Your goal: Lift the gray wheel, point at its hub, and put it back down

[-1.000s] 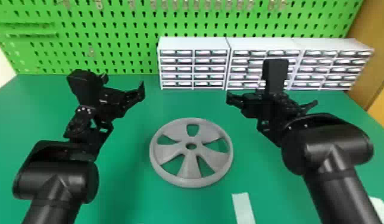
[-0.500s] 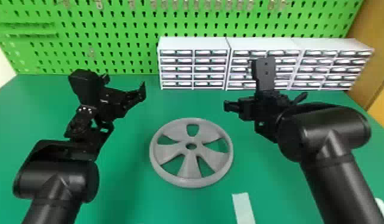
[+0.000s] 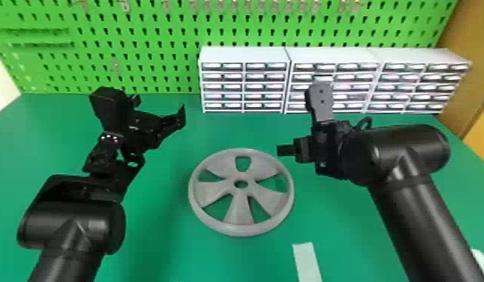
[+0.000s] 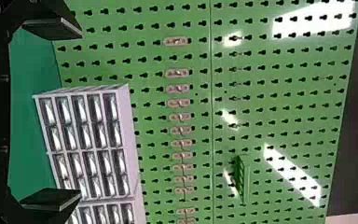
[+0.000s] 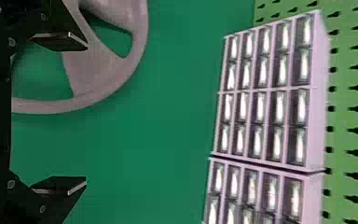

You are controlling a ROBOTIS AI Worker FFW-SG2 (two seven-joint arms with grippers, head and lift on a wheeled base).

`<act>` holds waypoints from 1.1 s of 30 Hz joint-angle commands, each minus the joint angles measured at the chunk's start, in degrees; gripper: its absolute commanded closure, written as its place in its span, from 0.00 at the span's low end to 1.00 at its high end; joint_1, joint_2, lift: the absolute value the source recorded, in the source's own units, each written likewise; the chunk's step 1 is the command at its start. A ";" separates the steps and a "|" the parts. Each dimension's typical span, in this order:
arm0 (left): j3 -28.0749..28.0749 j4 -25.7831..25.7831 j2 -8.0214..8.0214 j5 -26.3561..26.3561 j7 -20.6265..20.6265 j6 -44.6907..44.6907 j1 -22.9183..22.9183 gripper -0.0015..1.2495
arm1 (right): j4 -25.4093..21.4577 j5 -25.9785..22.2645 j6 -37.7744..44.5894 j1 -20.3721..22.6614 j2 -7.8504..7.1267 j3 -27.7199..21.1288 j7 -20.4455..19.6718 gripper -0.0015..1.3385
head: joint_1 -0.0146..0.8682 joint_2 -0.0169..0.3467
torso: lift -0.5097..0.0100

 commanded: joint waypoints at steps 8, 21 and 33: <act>-0.07 0.08 0.08 -0.31 -0.49 1.08 -0.11 0.07 | 9.53 -0.31 2.91 -3.59 1.33 1.23 0.00 0.20 | 0.80 0.18 | 0.81; 0.10 -0.01 0.08 -0.22 -1.28 1.61 -0.28 0.07 | 15.60 0.30 2.65 -4.47 1.77 0.88 -1.49 0.20 | 0.80 0.18 | 0.81; -0.34 -0.01 0.08 -0.40 -1.55 1.96 -0.55 0.07 | 18.76 1.27 1.59 -4.82 1.77 0.97 -1.49 0.20 | 0.80 0.18 | 0.81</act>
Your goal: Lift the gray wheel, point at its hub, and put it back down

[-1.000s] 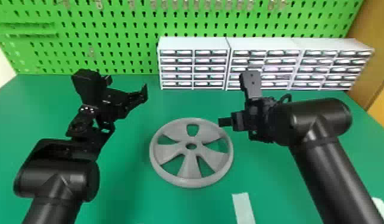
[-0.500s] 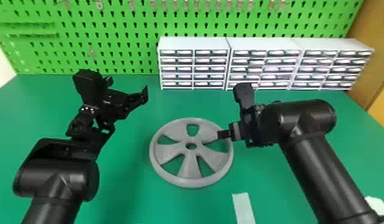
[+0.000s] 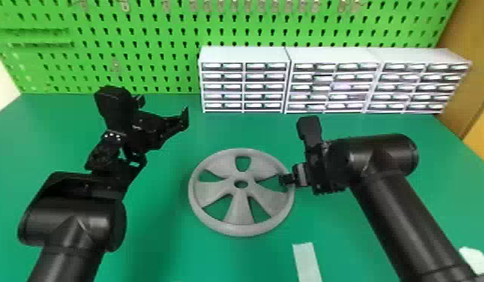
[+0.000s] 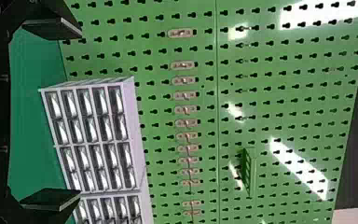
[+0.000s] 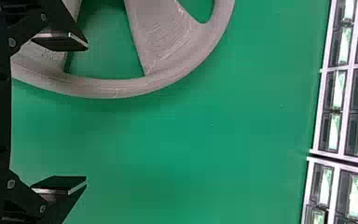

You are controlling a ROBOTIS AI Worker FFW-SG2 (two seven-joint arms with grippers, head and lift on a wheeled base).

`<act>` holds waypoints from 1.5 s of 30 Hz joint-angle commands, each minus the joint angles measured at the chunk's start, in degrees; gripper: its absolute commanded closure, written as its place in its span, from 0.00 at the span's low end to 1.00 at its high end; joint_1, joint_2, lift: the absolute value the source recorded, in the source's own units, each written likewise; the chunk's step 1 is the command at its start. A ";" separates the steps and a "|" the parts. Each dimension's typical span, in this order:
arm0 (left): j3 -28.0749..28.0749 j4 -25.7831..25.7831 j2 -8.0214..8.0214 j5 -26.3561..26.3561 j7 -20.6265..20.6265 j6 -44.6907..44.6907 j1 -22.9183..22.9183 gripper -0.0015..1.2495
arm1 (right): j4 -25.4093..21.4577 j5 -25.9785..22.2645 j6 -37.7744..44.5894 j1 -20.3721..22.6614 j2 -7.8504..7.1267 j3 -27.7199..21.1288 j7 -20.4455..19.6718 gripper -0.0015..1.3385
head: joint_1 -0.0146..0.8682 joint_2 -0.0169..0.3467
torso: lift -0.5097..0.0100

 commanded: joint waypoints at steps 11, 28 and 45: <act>-0.10 -0.01 0.03 -0.10 -0.29 0.39 -0.10 0.07 | 1.94 0.59 -1.08 -0.18 0.00 0.39 0.00 0.20 | 0.80 0.18 | 0.81; -0.19 0.08 0.03 -0.27 -0.73 0.92 -0.27 0.07 | 2.90 0.50 -1.78 0.00 -0.18 0.30 0.09 0.20 | 0.80 0.18 | 0.81; -0.28 0.08 0.03 -0.36 -0.91 1.10 -0.27 0.07 | 2.99 2.52 -2.84 0.61 0.00 0.30 0.00 0.83 | 0.80 0.18 | 0.81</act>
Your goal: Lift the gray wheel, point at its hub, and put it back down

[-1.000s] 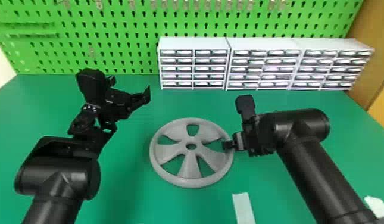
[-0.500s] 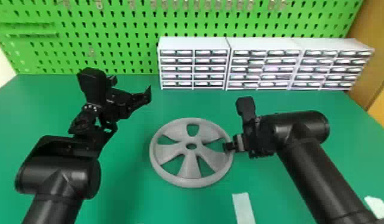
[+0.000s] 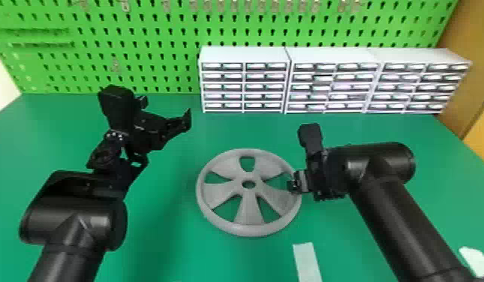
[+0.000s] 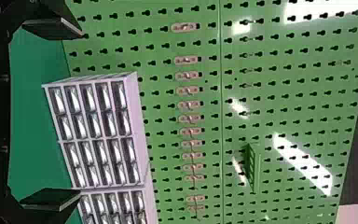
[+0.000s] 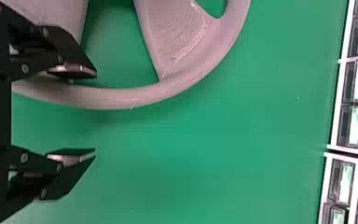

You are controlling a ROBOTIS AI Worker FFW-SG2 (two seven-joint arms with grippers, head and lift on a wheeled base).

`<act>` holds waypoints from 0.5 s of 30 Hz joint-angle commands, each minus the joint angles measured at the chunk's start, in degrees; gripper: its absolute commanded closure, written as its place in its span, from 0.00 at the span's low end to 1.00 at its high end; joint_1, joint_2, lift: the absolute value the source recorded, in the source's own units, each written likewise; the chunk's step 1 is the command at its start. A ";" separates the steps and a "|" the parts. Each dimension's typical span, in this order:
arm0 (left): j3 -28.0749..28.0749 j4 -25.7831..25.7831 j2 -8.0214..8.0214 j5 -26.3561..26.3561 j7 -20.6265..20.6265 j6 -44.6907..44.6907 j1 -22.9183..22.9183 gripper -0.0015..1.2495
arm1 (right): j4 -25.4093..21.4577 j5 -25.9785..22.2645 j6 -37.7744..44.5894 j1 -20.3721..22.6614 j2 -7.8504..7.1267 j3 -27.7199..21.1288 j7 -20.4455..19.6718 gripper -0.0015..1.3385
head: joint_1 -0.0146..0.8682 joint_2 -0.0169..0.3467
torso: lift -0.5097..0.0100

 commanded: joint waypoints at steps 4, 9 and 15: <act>0.06 0.02 -0.05 -0.06 -0.26 0.32 0.00 0.07 | -0.34 1.46 -2.19 1.03 -0.08 0.42 -0.01 0.90 | 0.80 0.18 | 0.81; 0.06 -0.07 0.04 -0.06 -0.35 0.41 0.00 0.07 | -1.04 1.90 -6.06 2.34 -0.26 1.30 -0.01 0.91 | 0.80 0.18 | 0.81; 0.06 0.02 -0.05 -0.06 -0.44 0.59 0.00 0.07 | -1.30 1.90 -7.73 2.96 -0.35 1.13 -0.01 0.93 | 0.80 0.18 | 0.81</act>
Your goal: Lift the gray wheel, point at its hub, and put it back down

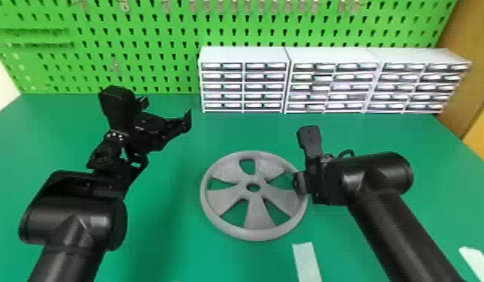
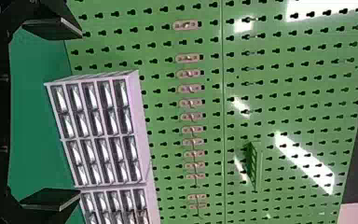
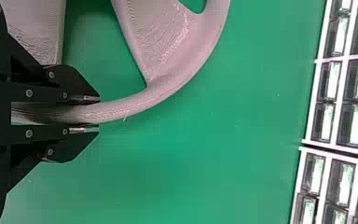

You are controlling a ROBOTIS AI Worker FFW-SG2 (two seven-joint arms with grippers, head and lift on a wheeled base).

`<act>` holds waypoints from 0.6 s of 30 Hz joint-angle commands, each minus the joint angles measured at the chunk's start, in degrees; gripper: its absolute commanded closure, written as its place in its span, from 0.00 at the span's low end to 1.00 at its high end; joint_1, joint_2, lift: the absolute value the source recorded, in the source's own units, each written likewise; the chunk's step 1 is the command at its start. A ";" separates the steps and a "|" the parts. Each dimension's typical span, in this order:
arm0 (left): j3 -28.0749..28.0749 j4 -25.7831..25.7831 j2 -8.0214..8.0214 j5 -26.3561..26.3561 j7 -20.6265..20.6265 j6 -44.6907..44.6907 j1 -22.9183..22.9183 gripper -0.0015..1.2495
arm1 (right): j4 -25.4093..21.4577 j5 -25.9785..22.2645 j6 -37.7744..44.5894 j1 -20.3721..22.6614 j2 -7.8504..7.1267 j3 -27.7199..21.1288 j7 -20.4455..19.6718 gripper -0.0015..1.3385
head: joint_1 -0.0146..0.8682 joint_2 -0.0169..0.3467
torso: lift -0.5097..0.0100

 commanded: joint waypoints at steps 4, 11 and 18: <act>0.08 0.01 -0.06 0.00 -0.18 0.43 0.00 0.07 | -0.08 0.02 -0.85 0.24 -0.02 -0.23 0.00 0.93 | 0.80 0.18 | 0.81; 0.35 -0.07 0.03 -0.17 -0.80 0.87 0.00 0.07 | -2.81 1.95 -2.43 0.24 -0.11 -0.58 0.00 0.93 | 0.80 0.18 | 0.81; 0.52 -0.07 0.03 -0.26 -1.15 1.05 0.18 0.07 | -6.15 5.20 -7.00 -0.02 -0.46 -1.54 0.00 0.93 | 0.80 0.18 | 0.81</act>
